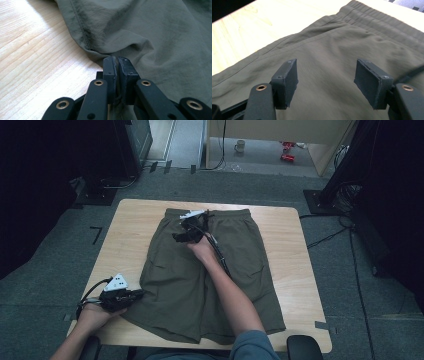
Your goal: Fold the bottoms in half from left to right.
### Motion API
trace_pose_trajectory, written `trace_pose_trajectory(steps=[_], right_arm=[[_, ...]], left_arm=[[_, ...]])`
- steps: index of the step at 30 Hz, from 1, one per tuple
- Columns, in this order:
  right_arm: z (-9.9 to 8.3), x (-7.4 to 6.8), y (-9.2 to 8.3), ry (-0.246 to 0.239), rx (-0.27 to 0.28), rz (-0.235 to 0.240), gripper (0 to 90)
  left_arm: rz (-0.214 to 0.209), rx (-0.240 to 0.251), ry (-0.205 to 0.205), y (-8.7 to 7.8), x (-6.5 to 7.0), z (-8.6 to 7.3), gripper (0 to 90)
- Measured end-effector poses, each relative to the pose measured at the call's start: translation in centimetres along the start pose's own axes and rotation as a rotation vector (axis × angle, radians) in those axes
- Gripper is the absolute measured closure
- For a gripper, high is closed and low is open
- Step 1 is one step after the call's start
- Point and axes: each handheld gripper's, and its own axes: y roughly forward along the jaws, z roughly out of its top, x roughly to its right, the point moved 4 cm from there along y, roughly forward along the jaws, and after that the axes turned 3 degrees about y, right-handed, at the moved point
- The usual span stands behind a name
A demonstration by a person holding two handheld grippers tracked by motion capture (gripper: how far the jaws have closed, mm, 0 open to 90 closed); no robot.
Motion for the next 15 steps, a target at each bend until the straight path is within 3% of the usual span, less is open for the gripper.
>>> trace_pose_trajectory(steps=[15], right_arm=[[1.2, -1.3, 4.3, 0.022, -0.004, -0.016, 31.7]], left_arm=[[-0.013, -0.013, 0.009, 0.1, 0.1, 0.2, 85.1]])
